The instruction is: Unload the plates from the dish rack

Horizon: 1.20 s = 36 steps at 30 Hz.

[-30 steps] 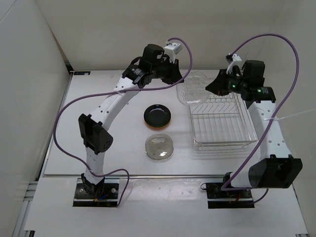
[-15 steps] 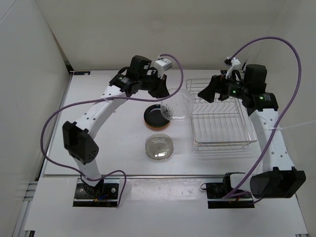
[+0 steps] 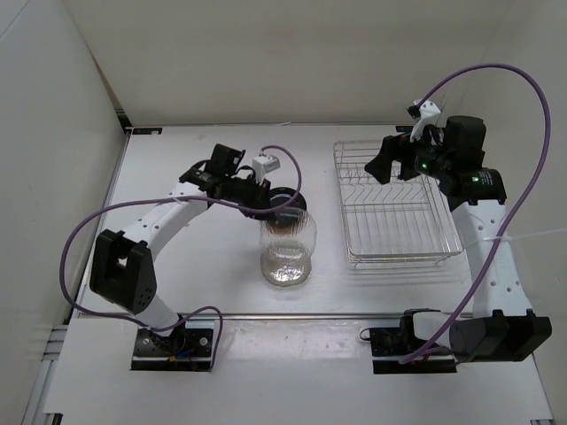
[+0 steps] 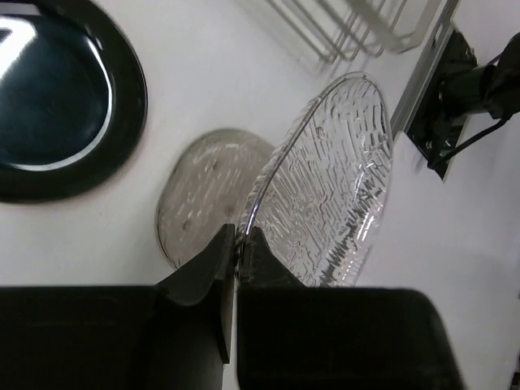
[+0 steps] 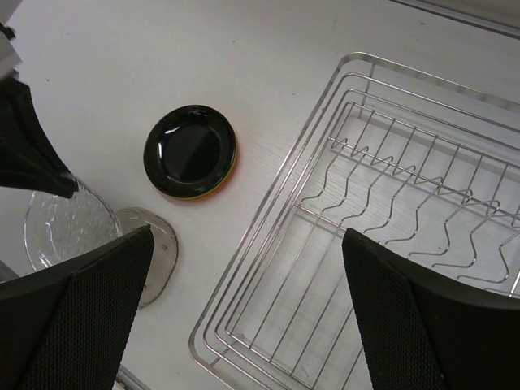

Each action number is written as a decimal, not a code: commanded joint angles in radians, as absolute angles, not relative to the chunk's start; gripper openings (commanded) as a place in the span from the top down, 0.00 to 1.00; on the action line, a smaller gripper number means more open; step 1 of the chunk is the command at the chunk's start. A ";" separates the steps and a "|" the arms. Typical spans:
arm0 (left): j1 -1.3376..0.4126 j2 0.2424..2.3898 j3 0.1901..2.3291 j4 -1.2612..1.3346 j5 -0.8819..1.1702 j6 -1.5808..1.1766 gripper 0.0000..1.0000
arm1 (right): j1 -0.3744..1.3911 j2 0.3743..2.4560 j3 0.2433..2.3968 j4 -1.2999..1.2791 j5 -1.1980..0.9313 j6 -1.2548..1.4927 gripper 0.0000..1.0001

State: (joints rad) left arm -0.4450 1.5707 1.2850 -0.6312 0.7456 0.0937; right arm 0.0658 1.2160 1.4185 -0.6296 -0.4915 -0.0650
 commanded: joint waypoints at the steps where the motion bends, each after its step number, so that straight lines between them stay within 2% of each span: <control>1: -0.436 1.558 1.212 -0.531 0.802 0.060 0.89 | 0.061 1.195 1.459 -0.629 -0.456 -0.106 0.00; 12: -0.407 1.620 1.049 -0.279 0.723 -0.210 0.89 | 0.061 1.204 1.459 -0.638 -0.437 -0.117 0.00; 36: -0.407 1.631 0.888 -0.232 0.699 -0.192 0.89 | 0.052 1.186 1.439 -0.638 -0.428 -0.135 0.00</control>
